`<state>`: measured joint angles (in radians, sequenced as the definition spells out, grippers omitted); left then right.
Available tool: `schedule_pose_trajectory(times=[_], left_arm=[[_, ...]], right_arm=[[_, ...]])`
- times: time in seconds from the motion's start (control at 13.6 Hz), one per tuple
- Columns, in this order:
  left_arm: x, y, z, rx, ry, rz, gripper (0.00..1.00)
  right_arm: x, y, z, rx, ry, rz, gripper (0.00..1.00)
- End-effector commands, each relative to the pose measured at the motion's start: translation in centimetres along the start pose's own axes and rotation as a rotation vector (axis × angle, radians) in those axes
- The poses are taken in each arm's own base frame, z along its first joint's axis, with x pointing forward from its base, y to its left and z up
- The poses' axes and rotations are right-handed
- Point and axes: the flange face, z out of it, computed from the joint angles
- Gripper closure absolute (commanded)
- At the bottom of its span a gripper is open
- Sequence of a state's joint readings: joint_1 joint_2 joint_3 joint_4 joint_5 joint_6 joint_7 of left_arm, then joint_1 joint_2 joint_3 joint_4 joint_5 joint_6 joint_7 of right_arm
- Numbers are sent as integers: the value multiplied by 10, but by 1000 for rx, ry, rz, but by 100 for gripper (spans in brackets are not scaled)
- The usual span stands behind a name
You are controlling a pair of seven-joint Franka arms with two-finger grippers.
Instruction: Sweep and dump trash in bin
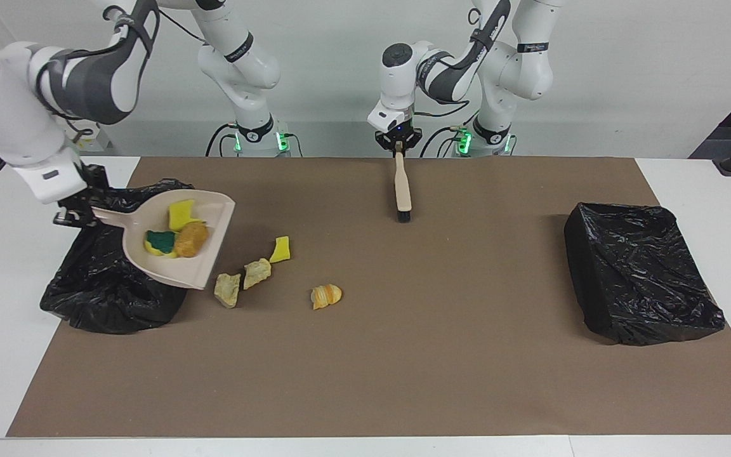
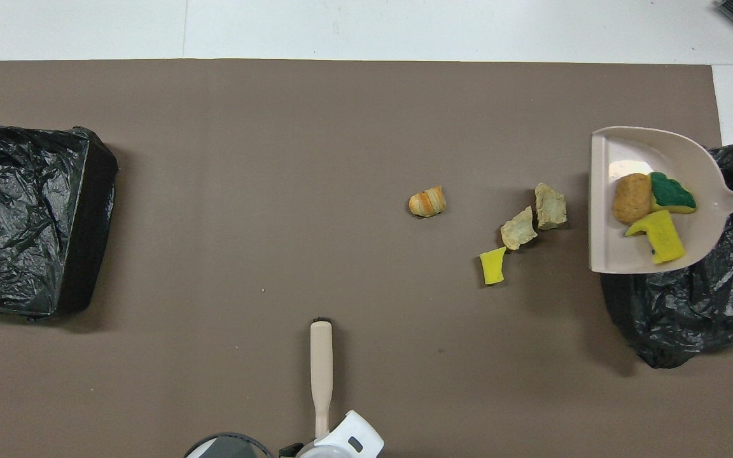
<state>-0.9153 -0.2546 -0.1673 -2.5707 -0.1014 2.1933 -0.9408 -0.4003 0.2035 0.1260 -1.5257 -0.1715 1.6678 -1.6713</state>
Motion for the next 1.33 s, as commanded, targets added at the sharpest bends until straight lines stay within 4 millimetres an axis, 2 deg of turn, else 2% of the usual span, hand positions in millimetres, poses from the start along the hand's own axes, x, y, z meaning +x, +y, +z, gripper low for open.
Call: schedule_pose_trajectory(times=[0.0,0.07,0.15,0.37,0.59,0.66,0.74,0.81,0.96,1.18,1.25], left_arm=[[29,-4,2,-13,-23,21,0],[42,-6,-3,-26,-20,24,0],[63,-11,-18,-52,-5,28,0],[119,-38,-70,-86,25,75,0],[173,-95,-147,-105,26,153,0],[190,-117,-172,-110,39,197,0],[206,-142,-194,-98,74,230,0],[219,-163,-210,-78,104,263,0],[236,-205,-255,-56,182,293,0],[242,-271,-321,-31,227,300,0],[243,-289,-334,-23,223,302,0]], right_arm=[[-41,-13,-6,-7,-93,-53,100],[-56,-15,-7,-5,-148,-70,100],[-71,-19,-7,-4,-215,-82,100],[-86,-37,7,-61,-373,-122,100],[-72,-60,23,-78,-515,-102,100],[-62,-65,24,-77,-555,-89,100],[-43,-66,25,-79,-595,-120,100],[-35,-68,22,-70,-650,-135,100],[-40,-70,17,-44,-731,-147,100],[-44,-78,2,-42,-807,-150,100],[-42,-83,-5,-34,-819,-141,100]])
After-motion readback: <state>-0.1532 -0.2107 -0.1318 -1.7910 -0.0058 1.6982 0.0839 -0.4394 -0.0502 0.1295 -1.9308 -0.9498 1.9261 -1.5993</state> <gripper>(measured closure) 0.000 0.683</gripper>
